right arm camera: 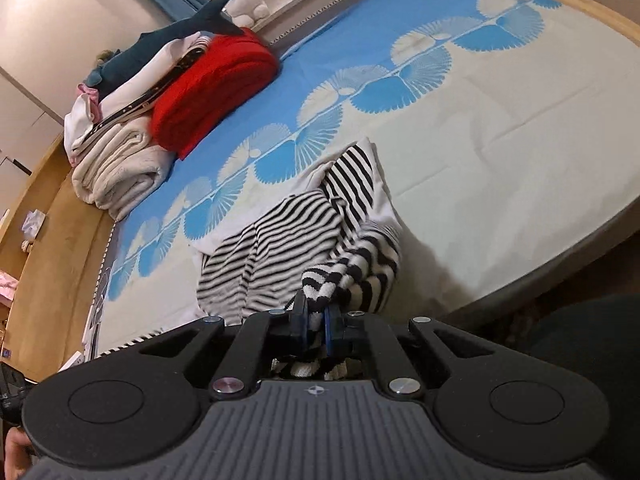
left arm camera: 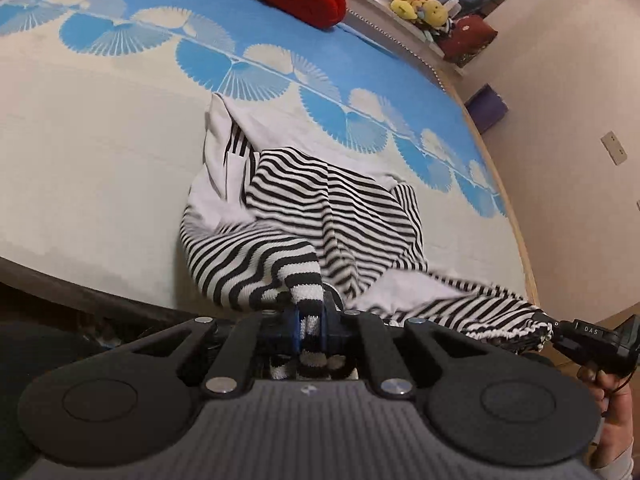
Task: Fold small clothes
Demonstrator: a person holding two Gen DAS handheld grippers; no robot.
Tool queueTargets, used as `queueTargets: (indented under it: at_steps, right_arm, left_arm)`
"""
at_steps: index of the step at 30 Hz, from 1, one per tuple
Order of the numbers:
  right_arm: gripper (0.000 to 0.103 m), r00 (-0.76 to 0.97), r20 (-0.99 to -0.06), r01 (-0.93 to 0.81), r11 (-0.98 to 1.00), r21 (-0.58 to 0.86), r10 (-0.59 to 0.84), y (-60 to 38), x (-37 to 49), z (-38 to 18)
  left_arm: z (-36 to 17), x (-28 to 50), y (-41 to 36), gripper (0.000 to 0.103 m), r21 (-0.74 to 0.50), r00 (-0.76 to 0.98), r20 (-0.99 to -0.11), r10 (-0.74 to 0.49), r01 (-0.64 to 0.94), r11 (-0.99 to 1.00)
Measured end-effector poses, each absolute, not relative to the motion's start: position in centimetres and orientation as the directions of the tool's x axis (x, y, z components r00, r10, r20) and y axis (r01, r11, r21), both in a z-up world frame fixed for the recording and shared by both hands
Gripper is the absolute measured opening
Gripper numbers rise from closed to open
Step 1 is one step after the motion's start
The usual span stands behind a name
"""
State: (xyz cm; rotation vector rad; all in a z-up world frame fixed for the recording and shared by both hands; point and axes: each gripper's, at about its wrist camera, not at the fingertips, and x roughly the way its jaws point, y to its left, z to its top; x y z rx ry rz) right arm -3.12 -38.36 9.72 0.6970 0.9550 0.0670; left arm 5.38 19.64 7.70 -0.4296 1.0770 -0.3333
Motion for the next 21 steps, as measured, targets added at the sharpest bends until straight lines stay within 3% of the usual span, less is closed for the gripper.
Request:
queueTargets:
  at_steps: [9,11,12,14,16,19,21]
  right_arm:
    - [0.007,0.539,-0.791,0.233,0.851,0.472,0.291,-35.2,11.7,3.6]
    - [0.009,0.517,-0.805,0.244,0.852,0.464,0.290,-34.4,15.8,1.7]
    - [0.012,0.510,-0.814,0.262,0.851,0.455,0.278,-34.3,17.5,0.9]
    - [0.023,0.529,-0.810,0.264,0.858,0.441,0.253,-34.8,19.9,-0.2]
    - [0.033,0.581,-0.787,0.246,0.877,0.413,0.208,-35.4,20.4,-0.3]
    - [0.050,0.611,-0.761,0.230,0.872,0.432,0.216,-36.9,19.2,-1.0]
    - [0.050,0.617,-0.758,0.214,0.882,0.420,0.211,-37.7,18.7,-0.8]
  left_arm:
    - [0.1,21.4,20.2,0.010,-0.512,0.406,-0.802,-0.438,-0.089,0.855]
    - [-1.8,25.6,20.6,0.016,-0.531,0.391,-0.807,-0.444,-0.149,0.834]
    - [-2.5,27.2,21.0,0.018,-0.538,0.388,-0.808,-0.443,-0.181,0.823]
    - [-3.4,29.2,22.0,0.039,-0.563,0.404,-0.795,-0.452,-0.215,0.798]
    - [-3.8,28.9,23.4,0.051,-0.623,0.475,-0.741,-0.474,-0.224,0.749]
    - [-3.7,27.7,24.2,0.051,-0.633,0.483,-0.731,-0.483,-0.214,0.744]
    - [-2.2,27.0,23.4,0.054,-0.560,0.502,-0.738,-0.451,-0.084,0.824]
